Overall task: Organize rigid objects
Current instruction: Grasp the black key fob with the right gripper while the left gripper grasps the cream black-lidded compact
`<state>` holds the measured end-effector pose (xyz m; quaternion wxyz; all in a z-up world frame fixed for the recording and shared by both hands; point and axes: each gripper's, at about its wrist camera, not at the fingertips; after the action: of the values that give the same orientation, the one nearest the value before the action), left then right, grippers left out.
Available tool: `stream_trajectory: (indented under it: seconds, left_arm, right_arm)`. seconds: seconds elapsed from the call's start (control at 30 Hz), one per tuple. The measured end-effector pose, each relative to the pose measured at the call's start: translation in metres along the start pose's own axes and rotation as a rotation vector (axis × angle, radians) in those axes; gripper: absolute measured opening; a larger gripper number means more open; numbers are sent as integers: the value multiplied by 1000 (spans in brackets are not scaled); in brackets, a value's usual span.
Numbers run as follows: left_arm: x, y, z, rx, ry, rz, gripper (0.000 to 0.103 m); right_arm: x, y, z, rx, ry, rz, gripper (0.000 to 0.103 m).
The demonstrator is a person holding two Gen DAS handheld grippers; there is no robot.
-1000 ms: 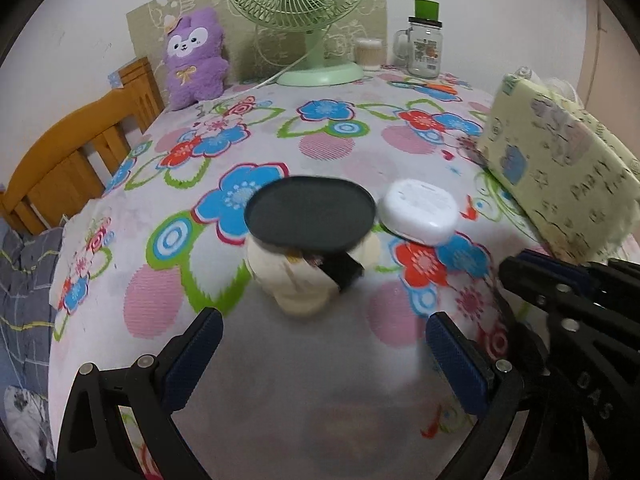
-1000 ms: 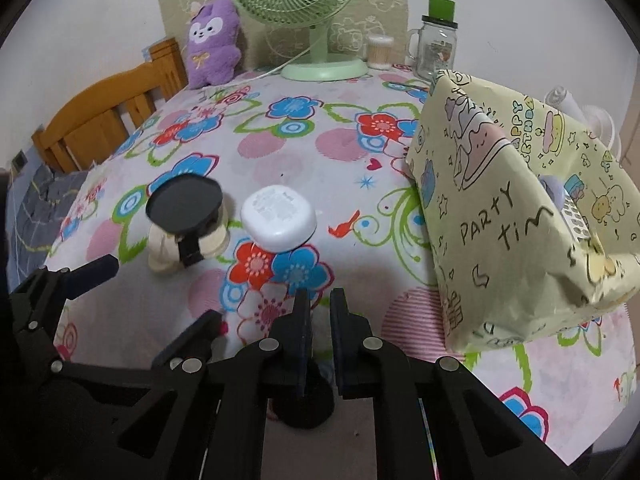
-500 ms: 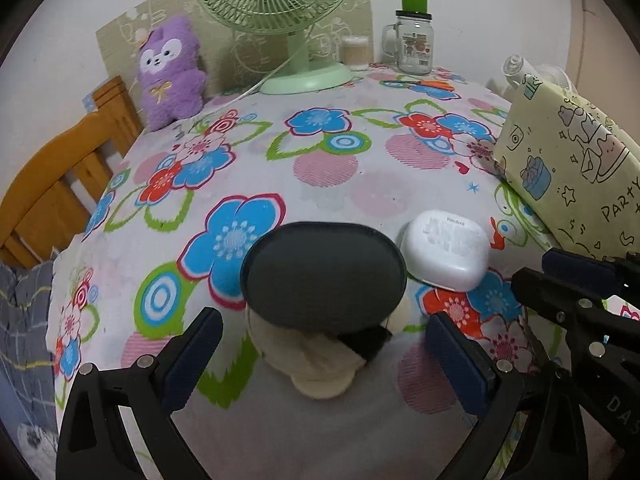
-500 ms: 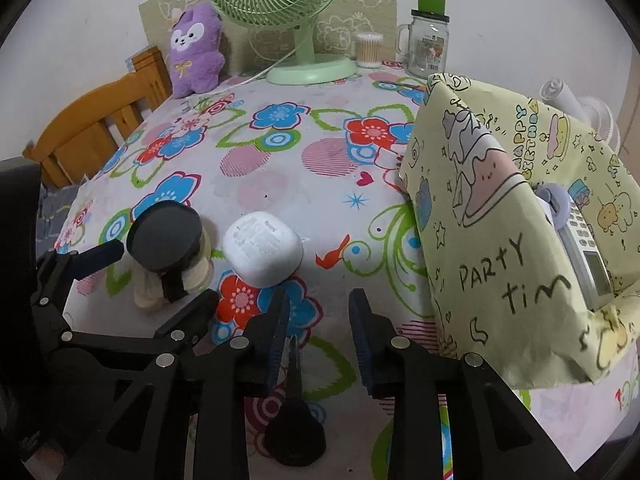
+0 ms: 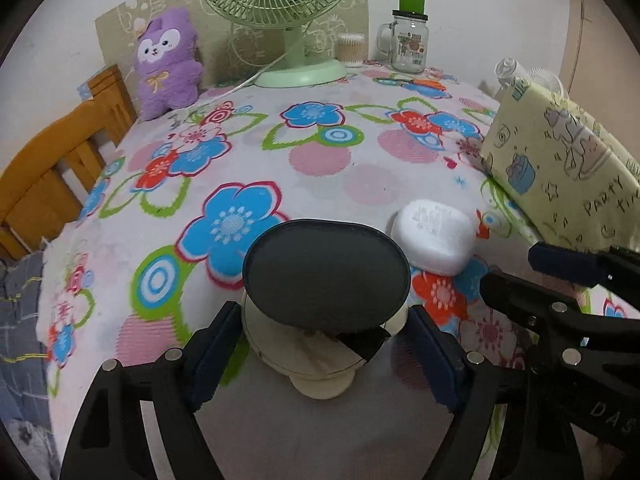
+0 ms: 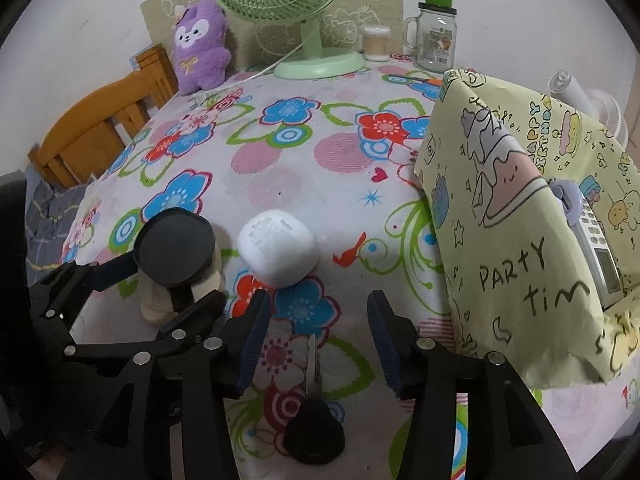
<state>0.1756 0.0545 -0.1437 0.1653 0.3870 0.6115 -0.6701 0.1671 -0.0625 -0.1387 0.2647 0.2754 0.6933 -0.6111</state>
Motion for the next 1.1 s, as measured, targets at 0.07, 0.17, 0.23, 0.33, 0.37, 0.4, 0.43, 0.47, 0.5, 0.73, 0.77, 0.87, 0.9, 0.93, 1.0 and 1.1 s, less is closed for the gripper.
stream_trajectory:
  seconds: [0.07,0.17,0.23,0.33,0.37,0.4,0.43,0.47,0.5,0.73,0.77,0.87,0.9,0.93,1.0,1.1]
  left_arm:
    - [5,-8,0,-14,11,2,84]
    - [13,-17,0,-8,9,-12,84]
    - [18,-24,3,-8,19,-13,84]
    - [25,-35,12,-19,45,-2,84]
    - [26,-38,14,-19,50,-2,84]
    - [29,-41,17,-18,53,-1,84]
    - [32,-44,19,-19,55,-2,84]
    - [34,-45,22,-20,55,-5,84]
    - [38,-46,24,-20,55,-9,84]
    - [49,-56,36,-41,54,-4,84]
    - [49,-57,37,-44,55,-2,84]
    - [50,-58,39,-55,66,2,84]
    - [50,-58,40,-54,66,0,84]
    - [50,-58,40,-55,68,-1,84]
    - [49,-59,40,-48,68,-4,84]
    - [48,-60,40,-12,52,-8,84]
  right_arm:
    - [3,-3,-1,-13,-10,-4,61]
    - [10,-8,-3,-17,-24,-6,70]
    - [15,-13,-2,-3,-29,-5,76]
    - [23,-18,3,-1,-23,-18,78]
    - [27,-19,5,2,-22,-27,78]
    - [29,-20,6,12,-25,-33,78]
    - [32,-20,8,26,-30,-40,78]
    - [35,-21,9,37,-36,-48,78]
    - [37,-21,9,44,-41,-56,78]
    - [49,-27,7,71,-99,-59,72]
    - [50,-28,5,69,-106,-56,65]
    - [52,-32,-4,51,-140,-53,45]
    - [52,-32,-7,47,-145,-54,38]
    - [52,-33,-10,44,-147,-54,34]
    - [52,-33,-12,43,-149,-53,34]
    - [51,-34,-9,26,-128,-50,34]
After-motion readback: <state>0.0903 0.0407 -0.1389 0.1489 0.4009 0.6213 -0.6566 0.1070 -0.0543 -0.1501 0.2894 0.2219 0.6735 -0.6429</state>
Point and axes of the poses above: each gripper's, at about its wrist camera, not at the fingertips, and y roughly the way its jaws point, z to its right, x to its underside, and after that the axes turned 10 degrees about z, right-handed
